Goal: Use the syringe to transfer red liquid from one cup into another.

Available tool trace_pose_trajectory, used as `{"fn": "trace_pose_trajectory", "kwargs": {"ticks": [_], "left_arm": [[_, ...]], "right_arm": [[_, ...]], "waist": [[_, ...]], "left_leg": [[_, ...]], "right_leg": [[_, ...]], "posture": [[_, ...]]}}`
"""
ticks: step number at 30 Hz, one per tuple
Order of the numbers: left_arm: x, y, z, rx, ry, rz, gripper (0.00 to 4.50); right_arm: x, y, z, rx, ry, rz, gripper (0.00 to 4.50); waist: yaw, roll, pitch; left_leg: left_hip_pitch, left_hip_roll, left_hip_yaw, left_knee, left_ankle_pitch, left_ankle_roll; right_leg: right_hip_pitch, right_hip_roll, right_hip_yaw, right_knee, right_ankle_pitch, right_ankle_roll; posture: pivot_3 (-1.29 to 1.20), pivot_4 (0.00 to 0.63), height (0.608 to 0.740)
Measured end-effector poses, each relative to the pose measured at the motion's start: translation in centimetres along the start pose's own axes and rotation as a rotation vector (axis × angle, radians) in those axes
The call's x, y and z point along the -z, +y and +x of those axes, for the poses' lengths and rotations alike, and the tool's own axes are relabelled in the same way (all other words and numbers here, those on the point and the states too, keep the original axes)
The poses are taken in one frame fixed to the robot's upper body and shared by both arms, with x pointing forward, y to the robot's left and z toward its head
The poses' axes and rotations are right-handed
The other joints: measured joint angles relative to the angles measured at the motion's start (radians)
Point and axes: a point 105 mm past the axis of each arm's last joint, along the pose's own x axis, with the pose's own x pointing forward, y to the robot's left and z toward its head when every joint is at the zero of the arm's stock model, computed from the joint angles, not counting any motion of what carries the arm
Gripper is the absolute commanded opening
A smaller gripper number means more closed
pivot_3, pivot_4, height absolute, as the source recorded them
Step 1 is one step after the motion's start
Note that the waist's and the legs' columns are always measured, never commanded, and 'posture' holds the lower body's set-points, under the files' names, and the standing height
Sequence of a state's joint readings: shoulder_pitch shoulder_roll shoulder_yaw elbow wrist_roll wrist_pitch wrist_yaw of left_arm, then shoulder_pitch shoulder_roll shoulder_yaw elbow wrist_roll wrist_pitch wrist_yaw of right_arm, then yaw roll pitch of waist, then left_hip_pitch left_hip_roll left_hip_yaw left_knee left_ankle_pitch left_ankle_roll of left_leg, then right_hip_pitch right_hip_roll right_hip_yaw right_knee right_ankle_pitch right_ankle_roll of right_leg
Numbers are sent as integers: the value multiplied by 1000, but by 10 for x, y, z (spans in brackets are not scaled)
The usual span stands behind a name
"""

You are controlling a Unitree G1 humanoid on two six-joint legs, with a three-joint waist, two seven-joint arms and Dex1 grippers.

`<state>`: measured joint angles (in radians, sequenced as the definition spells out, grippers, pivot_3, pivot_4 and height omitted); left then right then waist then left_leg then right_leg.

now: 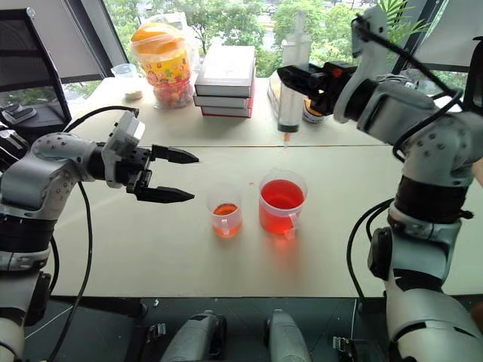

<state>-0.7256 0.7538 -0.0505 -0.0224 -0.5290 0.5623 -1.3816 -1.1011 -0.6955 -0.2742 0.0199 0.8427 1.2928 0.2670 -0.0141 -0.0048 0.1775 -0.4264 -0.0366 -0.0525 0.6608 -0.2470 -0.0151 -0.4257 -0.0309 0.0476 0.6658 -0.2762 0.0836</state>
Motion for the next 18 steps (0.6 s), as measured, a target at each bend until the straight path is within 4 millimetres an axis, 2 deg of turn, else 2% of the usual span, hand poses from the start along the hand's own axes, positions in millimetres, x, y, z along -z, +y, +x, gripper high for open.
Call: {"fn": "trace_pose_trajectory", "kwargs": {"ticks": [2, 4, 7, 9, 12, 18], "left_arm": [[1, -1, 4, 3, -26, -17, 4426], [2, -2, 4, -1, -35, -32, 4426], [1, -4, 8, 4, -55, -48, 4426], [2, -6, 9, 2, -59, -53, 4426], [2, -9, 11, 6, -67, -62, 4426], [4, -9, 10, -7, -56, -70, 4426]], "right_arm": [[15, -29, -13, 135, 158, -2, 1402], [33, -50, -24, 220, 268, 16, 1402], [85, -75, -43, 308, 509, 73, 1402], [114, -81, -52, 316, 631, 107, 1402], [142, -85, -61, 326, 749, 152, 1402], [172, -88, -68, 332, 850, 203, 1402]], "waist": [[2, 0, 0], [1, 0, 0], [0, 0, 0], [-6, 0, 0], [-8, 0, 0], [-3, 0, 0]], "left_leg": [[0, 0, 0, 0, 0, 1], [-1, 0, 1, 0, -1, 1], [0, 0, 2, 1, -1, 1], [0, 0, 3, 1, -1, 1], [0, 1, 3, 1, -1, 1], [0, 1, 3, 2, -1, 1]], "right_leg": [[0, 0, 0, -1, 0, 0], [0, 0, 1, -1, 0, 0], [0, 0, 1, -1, 0, 0], [0, 1, 2, 0, 0, 0], [0, 2, 2, 1, 0, 0], [0, 1, 2, 0, 0, 0]], "posture": [[0, 150, 740], [0, 150, 740], [0, 150, 740], [0, 150, 740], [0, 150, 740], [0, 150, 740]]}}
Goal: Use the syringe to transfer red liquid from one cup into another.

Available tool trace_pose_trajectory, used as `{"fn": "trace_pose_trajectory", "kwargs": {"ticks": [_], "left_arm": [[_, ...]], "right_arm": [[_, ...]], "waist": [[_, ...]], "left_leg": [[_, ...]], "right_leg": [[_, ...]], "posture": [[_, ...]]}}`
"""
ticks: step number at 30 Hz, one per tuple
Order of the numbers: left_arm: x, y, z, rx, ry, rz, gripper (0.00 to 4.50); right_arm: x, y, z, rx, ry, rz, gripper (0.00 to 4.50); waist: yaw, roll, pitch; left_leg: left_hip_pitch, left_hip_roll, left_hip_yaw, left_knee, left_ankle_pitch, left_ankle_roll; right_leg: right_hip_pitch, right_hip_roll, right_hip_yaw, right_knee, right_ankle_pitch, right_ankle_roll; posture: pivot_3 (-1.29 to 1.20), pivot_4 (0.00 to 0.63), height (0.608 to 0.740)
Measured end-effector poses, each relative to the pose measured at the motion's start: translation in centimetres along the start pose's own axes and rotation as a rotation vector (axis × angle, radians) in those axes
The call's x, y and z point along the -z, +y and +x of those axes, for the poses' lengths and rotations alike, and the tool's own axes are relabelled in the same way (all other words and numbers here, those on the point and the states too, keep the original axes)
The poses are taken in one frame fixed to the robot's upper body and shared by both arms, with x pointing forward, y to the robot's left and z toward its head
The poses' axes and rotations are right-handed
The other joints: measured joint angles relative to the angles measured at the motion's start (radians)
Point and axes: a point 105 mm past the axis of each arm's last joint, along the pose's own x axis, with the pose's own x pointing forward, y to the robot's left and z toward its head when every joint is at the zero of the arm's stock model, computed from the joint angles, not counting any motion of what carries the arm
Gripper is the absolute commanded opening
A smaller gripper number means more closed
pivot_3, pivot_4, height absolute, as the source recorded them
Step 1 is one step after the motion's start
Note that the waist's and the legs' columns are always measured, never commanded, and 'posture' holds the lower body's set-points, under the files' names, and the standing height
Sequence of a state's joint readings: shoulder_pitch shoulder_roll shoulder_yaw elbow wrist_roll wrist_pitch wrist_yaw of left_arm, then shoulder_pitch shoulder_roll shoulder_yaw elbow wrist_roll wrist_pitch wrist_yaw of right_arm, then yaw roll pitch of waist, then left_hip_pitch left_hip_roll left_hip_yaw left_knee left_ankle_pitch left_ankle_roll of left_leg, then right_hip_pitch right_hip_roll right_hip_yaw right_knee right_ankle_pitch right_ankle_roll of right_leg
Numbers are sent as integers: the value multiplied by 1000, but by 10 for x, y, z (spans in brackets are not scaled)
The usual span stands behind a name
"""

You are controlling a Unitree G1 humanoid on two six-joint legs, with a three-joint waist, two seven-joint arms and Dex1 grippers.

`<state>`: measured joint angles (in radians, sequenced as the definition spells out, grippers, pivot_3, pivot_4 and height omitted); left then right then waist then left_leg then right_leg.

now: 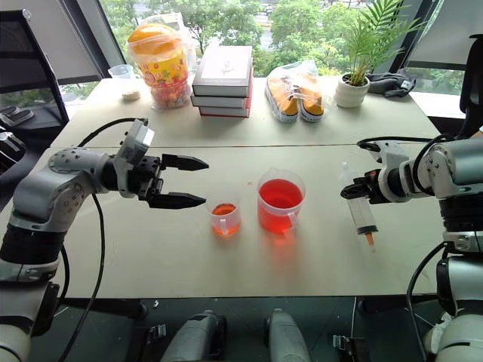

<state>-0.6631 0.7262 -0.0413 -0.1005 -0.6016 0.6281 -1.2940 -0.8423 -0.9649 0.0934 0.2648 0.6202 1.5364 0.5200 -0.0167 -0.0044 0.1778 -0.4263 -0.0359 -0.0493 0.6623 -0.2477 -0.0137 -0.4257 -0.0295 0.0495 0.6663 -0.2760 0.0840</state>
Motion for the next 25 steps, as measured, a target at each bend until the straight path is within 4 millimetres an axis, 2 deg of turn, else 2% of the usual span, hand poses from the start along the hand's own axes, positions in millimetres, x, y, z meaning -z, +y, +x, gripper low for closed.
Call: {"fn": "trace_pose_trajectory", "kwargs": {"ticks": [2, 4, 5, 8, 9, 11, 13, 16, 18, 21, 25], "left_arm": [[0, 0, 0, -6, 1, 0, 4426], [0, 0, 0, -8, 3, 2, 4500], [-1, -1, 1, -7, 3, 1, 4500], [-2, -2, 2, 2, -8, -10, 4500], [-3, -2, 1, -1, -9, -13, 4500], [-4, -2, 0, -1, -15, -19, 4500], [-5, -2, -1, -5, -16, -20, 4500], [-5, -1, -4, -14, -7, -18, 4500], [-4, 1, -7, -28, 5, -22, 4500], [-4, 5, -12, -51, 18, -23, 4500], [-4, 7, -14, -65, 23, -23, 4500]], "right_arm": [[5, -1, 5, 1, 19, 2, 1402], [7, 0, 10, -4, 23, -2, 2411], [7, 0, 12, -6, 21, -3, 2626], [9, 2, 12, -29, 14, 5, 4186], [7, 3, 9, -35, 0, 2, 4466], [4, 6, 0, -40, -36, -29, 4466], [0, 7, -17, -32, -86, -96, 4466], [-12, 14, -50, -36, -231, -235, 4466], [-15, 26, -71, -67, -318, -352, 4466], [-9, 49, -96, -151, -392, -493, 4466], [7, 69, -112, -227, -437, -625, 4466]], "waist": [[0, 0, 0], [1, 0, 0], [1, 0, 0], [1, 0, 0], [1, 0, 0], [2, 0, 0], [5, 0, 0], [5, 0, 0], [4, 0, 0], [2, 0, 0], [4, 0, 0]], "left_leg": [[0, 0, 0, 0, 0, 0], [0, 0, 0, 0, 0, 0], [0, 0, 0, 0, 0, 0], [0, 0, 0, 0, 0, 0], [0, 0, 0, 0, 0, 0], [0, 0, 0, 0, 0, 0], [0, 0, -1, 0, 0, 0], [0, 0, -1, 0, 0, 0], [0, 0, -2, 0, 0, 0], [1, 0, -1, 0, 0, 0], [2, 0, -2, 1, 0, 0]], "right_leg": [[0, 0, 0, 0, 0, 0], [0, 0, 0, 0, 0, 0], [0, 0, 0, 0, 0, 0], [0, 0, 0, 0, 0, 0], [0, 0, 0, 0, 0, 0], [0, 0, 0, 0, 0, 0], [0, 0, -1, 0, 0, 0], [1, 0, -1, -1, 0, 0], [1, 0, -1, -1, 0, 0], [3, 1, -1, -1, 0, 0], [4, 0, -1, -1, 0, 0]], "posture": [[0, 150, 740], [0, 150, 740], [0, 150, 740], [0, 150, 740], [0, 150, 740], [0, 150, 740], [0, 150, 740], [0, 150, 740], [0, 150, 740], [0, 150, 740], [0, 150, 740]]}}
